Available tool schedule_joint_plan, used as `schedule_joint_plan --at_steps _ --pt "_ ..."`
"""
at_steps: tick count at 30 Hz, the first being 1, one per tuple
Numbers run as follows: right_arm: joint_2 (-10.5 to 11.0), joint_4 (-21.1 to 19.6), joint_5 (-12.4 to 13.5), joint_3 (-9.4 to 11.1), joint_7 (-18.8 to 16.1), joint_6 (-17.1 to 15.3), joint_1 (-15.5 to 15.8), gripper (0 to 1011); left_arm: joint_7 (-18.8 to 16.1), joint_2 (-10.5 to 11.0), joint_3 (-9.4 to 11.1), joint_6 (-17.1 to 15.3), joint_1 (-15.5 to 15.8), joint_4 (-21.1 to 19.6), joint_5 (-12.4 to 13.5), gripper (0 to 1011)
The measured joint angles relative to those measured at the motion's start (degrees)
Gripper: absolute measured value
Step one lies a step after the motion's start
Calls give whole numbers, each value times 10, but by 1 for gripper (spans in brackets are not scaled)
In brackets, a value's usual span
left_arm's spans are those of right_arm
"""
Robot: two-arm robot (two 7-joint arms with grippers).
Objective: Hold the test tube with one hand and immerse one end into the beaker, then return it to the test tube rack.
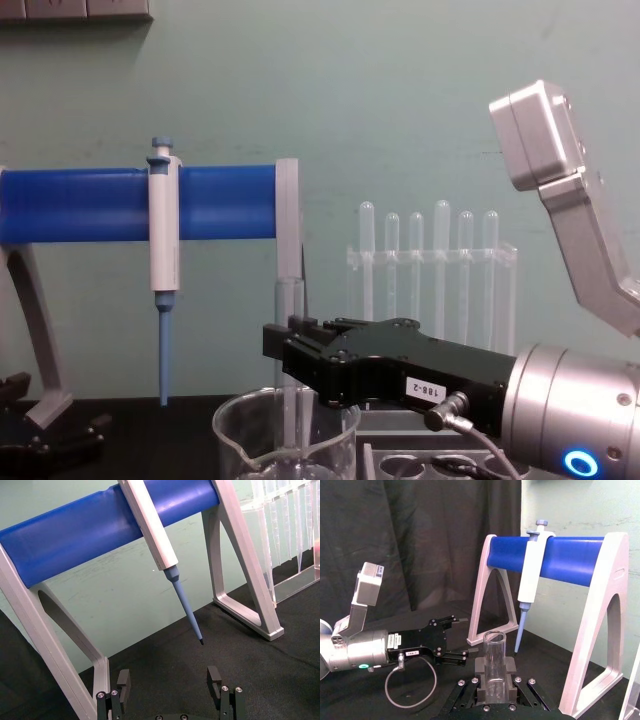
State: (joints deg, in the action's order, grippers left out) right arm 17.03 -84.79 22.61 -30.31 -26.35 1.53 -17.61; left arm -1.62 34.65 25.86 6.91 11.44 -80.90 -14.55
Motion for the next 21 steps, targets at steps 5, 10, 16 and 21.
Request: schedule_joint_plan --at_steps 5,10,16,21 --pt "0 0 0 0 0 0 0 222 0 0 0 0 0 0 0 1000" --pt "0 0 0 0 0 0 0 223 0 0 0 0 0 0 0 1000" --pt "0 0 0 0 0 0 0 223 0 0 0 0 0 0 0 1000" --pt "0 0 0 0 0 0 0 223 0 0 0 0 0 0 0 1000"
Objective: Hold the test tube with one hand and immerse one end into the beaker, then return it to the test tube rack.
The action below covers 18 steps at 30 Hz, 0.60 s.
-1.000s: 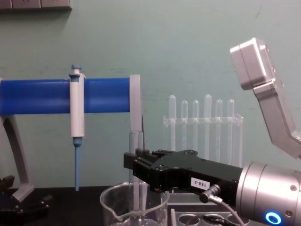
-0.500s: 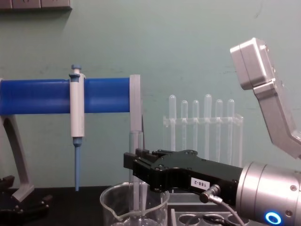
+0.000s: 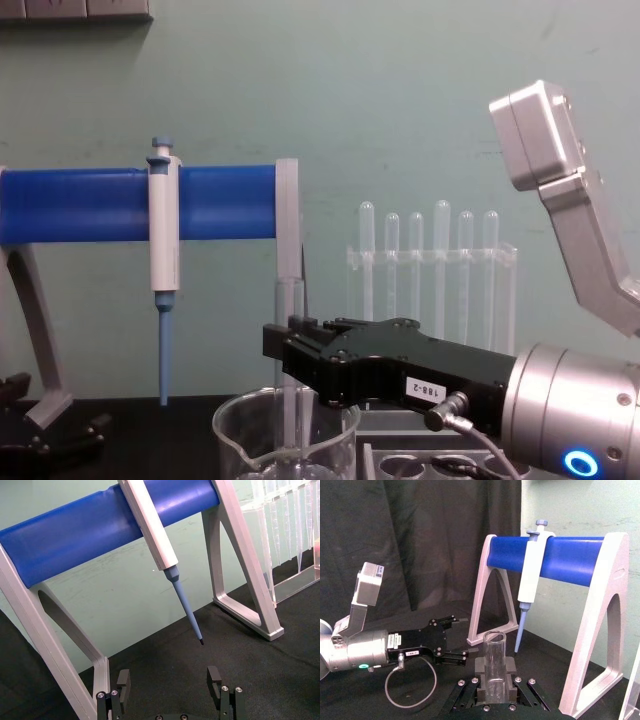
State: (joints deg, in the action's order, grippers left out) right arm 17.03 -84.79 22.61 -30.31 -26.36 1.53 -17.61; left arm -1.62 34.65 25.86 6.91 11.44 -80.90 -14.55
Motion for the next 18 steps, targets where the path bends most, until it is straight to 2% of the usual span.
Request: schedule_joint_plan --at_steps 18 --pt "0 0 0 0 0 0 0 223 0 0 0 0 0 0 0 1000"
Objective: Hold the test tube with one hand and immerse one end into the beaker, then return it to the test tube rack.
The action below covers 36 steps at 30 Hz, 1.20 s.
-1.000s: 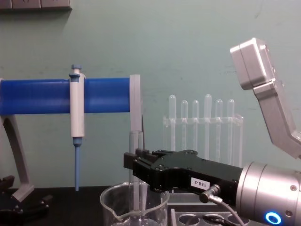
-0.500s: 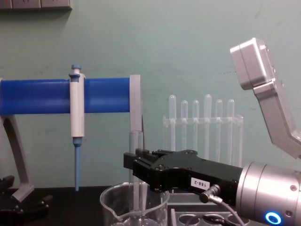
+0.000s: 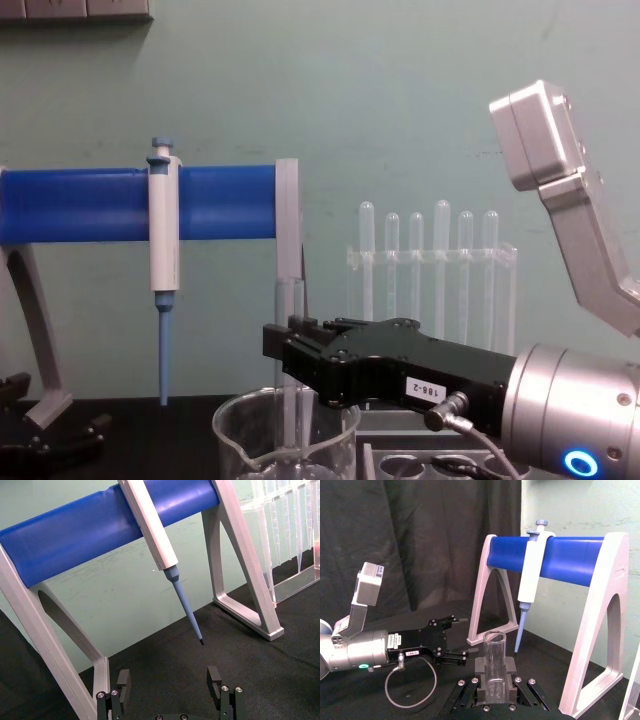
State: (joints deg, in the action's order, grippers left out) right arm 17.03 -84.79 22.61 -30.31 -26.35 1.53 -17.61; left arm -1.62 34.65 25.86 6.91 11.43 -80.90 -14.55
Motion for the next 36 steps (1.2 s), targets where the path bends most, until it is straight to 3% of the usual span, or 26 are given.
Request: schedule_joint_plan --at_steps 36 --pt "0 0 0 0 0 0 0 222 0 0 0 0 0 0 0 1000"
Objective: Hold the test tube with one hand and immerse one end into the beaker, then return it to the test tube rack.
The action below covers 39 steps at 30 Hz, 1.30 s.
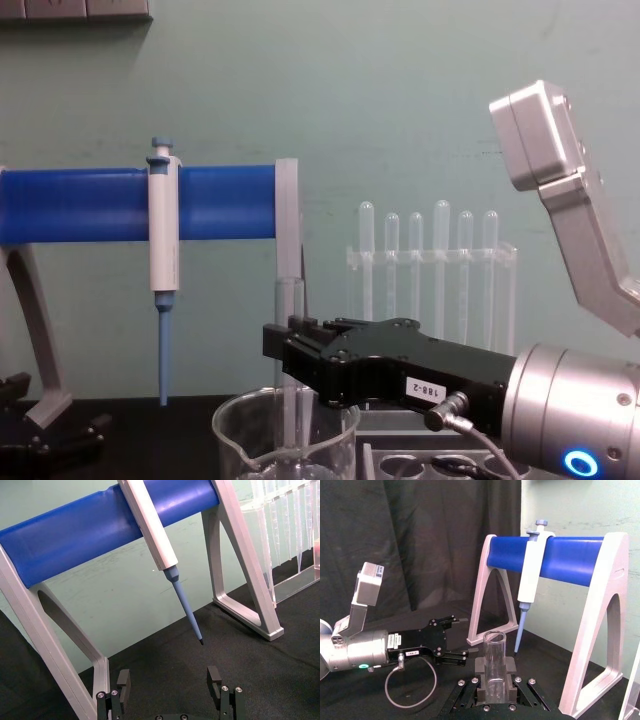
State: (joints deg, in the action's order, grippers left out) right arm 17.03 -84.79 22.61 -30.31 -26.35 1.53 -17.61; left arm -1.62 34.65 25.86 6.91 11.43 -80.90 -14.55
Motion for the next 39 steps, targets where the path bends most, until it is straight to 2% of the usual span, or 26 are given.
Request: schedule_joint_plan --at_steps 39 --pt "0 0 0 0 0 0 0 223 0 0 0 0 0 0 0 1000"
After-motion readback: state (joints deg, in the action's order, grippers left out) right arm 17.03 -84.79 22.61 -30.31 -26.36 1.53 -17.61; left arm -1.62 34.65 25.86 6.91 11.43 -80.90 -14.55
